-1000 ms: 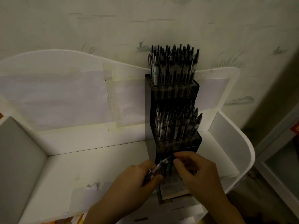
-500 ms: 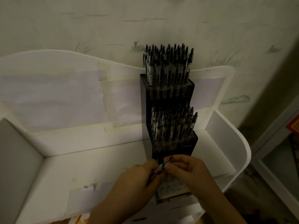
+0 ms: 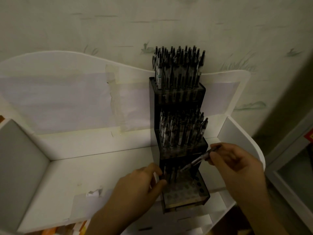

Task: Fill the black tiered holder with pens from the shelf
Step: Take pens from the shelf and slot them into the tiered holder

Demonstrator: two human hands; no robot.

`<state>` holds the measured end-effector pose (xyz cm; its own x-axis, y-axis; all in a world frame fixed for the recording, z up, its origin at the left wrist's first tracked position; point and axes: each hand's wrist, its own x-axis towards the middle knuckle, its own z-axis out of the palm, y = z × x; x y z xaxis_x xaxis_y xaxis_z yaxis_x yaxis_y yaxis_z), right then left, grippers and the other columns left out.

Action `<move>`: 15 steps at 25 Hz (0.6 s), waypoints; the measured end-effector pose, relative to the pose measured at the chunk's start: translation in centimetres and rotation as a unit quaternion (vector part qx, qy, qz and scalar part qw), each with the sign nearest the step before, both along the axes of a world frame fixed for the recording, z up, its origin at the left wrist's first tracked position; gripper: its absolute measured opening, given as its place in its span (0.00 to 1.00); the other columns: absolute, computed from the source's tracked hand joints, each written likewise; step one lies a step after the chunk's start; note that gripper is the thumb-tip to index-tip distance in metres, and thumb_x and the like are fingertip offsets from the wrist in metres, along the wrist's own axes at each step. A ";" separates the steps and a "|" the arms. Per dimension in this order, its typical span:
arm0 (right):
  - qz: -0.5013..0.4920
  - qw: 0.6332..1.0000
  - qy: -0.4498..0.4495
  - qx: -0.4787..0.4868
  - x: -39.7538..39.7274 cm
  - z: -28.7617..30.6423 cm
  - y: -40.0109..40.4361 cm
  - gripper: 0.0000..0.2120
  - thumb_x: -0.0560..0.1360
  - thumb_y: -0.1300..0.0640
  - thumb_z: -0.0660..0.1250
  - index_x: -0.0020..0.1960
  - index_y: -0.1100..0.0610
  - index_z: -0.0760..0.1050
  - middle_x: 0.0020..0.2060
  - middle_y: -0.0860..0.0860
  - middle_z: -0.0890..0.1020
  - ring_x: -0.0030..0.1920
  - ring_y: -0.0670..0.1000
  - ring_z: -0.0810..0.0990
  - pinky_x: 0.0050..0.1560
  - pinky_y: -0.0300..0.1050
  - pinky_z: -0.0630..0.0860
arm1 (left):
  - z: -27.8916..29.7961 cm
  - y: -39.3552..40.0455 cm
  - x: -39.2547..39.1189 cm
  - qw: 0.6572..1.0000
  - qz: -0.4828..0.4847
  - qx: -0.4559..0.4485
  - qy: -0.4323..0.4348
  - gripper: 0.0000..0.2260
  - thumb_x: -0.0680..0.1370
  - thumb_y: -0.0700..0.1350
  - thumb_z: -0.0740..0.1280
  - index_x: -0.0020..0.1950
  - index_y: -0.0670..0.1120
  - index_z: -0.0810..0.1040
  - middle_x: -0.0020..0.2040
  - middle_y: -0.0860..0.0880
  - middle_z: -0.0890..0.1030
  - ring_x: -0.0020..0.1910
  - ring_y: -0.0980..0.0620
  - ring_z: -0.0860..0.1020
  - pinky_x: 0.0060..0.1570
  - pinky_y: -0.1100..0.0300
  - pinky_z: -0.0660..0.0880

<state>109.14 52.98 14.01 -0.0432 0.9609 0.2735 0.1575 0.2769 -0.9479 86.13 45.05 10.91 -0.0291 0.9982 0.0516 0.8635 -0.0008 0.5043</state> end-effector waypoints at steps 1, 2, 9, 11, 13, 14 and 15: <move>-0.009 0.998 -0.053 0.038 0.1 -0.2 0.0 0.11 0.72 0.64 0.72 0.46 0.48 0.81 0.38 0.42 0.85 0.41 0.40 0.84 0.42 0.25 0.75 | 0.0 -0.1 0.0 1.000 0.003 0.007 0.001 0.12 0.77 0.65 0.57 0.59 0.66 0.64 0.47 0.63 0.76 0.44 0.63 0.76 0.46 0.61 0.78; -0.013 0.993 -0.097 0.072 0.1 -0.5 -0.1 0.11 0.72 0.63 0.72 0.47 0.47 0.80 0.38 0.39 0.84 0.43 0.37 0.83 0.43 0.23 0.73 | 0.0 -0.2 -0.1 1.000 0.006 0.019 0.004 0.15 0.77 0.66 0.57 0.61 0.67 0.63 0.51 0.64 0.75 0.47 0.64 0.76 0.46 0.63 0.77; 0.016 0.978 -0.175 0.115 -1.6 -4.6 1.0 0.14 0.73 0.63 0.72 0.53 0.46 0.78 0.44 0.36 0.81 0.45 0.35 0.80 0.47 0.24 0.73 | -0.2 -0.7 0.2 0.997 0.017 0.080 0.011 0.23 0.77 0.66 0.57 0.70 0.67 0.56 0.66 0.65 0.67 0.61 0.64 0.68 0.53 0.70 0.67; 0.024 0.977 -0.175 0.118 -1.9 -5.6 1.4 0.13 0.73 0.63 0.72 0.53 0.48 0.79 0.43 0.36 0.81 0.46 0.34 0.80 0.47 0.23 0.73 | -0.2 -1.0 0.2 0.996 0.027 0.084 0.008 0.23 0.77 0.66 0.57 0.70 0.67 0.55 0.67 0.65 0.66 0.61 0.64 0.68 0.53 0.71 0.65; 0.038 0.974 -0.187 0.119 -2.1 -6.4 1.7 0.12 0.73 0.63 0.72 0.54 0.51 0.80 0.43 0.38 0.81 0.46 0.34 0.80 0.47 0.22 0.72 | -0.2 -1.3 0.3 0.996 0.033 0.088 0.007 0.23 0.76 0.66 0.57 0.70 0.67 0.55 0.67 0.65 0.66 0.62 0.64 0.68 0.54 0.71 0.65; 0.046 0.973 -0.196 0.117 -2.2 -6.8 1.9 0.11 0.73 0.63 0.72 0.54 0.53 0.81 0.42 0.40 0.81 0.45 0.35 0.80 0.47 0.22 0.72 | -0.2 -1.4 0.4 0.995 0.037 0.090 0.006 0.23 0.76 0.66 0.57 0.70 0.67 0.55 0.67 0.66 0.66 0.62 0.64 0.68 0.54 0.71 0.65; 0.055 0.971 -0.203 0.110 -2.2 -7.3 2.0 0.10 0.73 0.63 0.73 0.54 0.54 0.82 0.42 0.40 0.82 0.43 0.35 0.80 0.47 0.21 0.71 | -0.1 -1.5 0.5 0.995 0.041 0.091 0.005 0.23 0.76 0.66 0.57 0.70 0.68 0.55 0.67 0.66 0.66 0.62 0.65 0.68 0.55 0.72 0.65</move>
<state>106.89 54.94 6.73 -0.2901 0.8647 0.4100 0.4643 0.5018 -0.7298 86.60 43.54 10.85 -0.1081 0.9667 0.2319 0.8697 -0.0211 0.4932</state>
